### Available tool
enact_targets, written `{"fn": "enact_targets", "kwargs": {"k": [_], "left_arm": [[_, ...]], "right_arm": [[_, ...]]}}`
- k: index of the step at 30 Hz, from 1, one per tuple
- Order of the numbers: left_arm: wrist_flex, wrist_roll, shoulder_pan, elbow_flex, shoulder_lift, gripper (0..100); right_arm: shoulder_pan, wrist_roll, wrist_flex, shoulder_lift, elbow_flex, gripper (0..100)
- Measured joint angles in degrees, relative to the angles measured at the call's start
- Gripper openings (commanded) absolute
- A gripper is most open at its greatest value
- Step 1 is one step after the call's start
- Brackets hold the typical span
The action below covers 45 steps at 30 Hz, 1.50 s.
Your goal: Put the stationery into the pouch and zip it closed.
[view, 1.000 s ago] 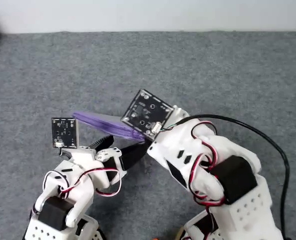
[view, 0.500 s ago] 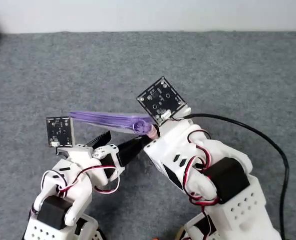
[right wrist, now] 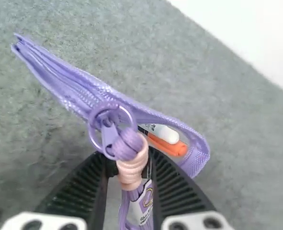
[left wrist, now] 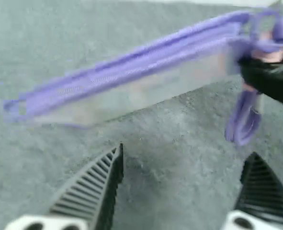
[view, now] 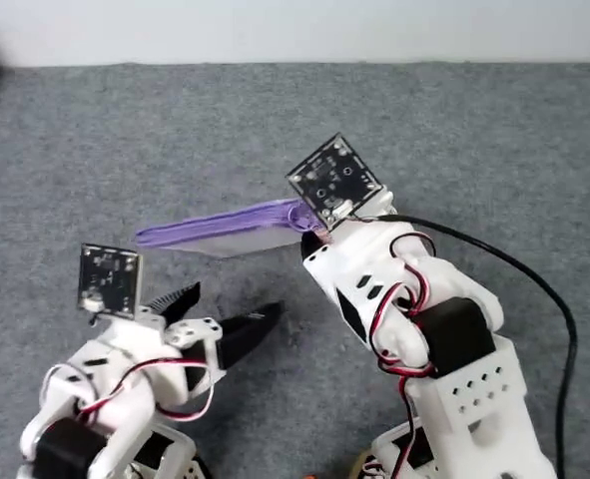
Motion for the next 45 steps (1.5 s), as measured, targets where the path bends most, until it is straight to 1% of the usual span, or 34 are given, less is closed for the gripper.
{"fn": "enact_targets", "kwargs": {"k": [4, 8, 11, 16, 18, 22, 27, 31, 34, 40, 45], "left_arm": [[-0.62, -6.15, -5.19, -3.52, 0.00, 37], [-4.31, -13.27, -12.66, -3.78, 0.00, 37], [-8.44, -16.62, -14.86, -2.37, -0.09, 37], [-16.18, -20.48, -15.30, 2.37, -0.09, 37], [-19.52, -22.59, -15.38, 4.48, -0.09, 37], [-23.65, -25.67, -15.21, 7.30, 0.09, 37], [-24.88, -26.46, -12.31, 9.32, 0.18, 37], [-24.88, -26.46, -9.58, 9.67, 0.35, 37], [-24.88, -26.46, -8.53, 9.67, 0.35, 32], [-24.88, -26.46, -8.53, 9.67, 0.35, 21], [-26.55, -26.46, -8.26, 9.76, 0.53, 20]], "right_arm": [[0.00, 4.48, -2.02, 0.53, 0.00, 0.8], [0.00, 8.35, -4.13, 0.97, 0.00, 0.8], [0.00, 10.55, -5.27, 0.97, 0.09, 0.8], [-3.25, 14.07, -7.30, 0.97, 0.09, 0.8], [-4.48, 14.51, -8.53, 0.97, 0.09, 0.8], [-6.77, 14.68, -10.02, 0.97, 0.18, 0.8], [-8.88, 14.77, -10.37, 0.97, 0.18, 0.8], [-9.67, 16.97, -10.37, 0.97, 0.18, 0.8], [-9.76, 17.93, -10.37, 0.97, 0.18, 0.8], [-9.85, 18.02, -10.37, 0.97, 0.18, 0.8], [-9.85, 18.02, -10.37, 0.97, 0.18, 0.8]]}}
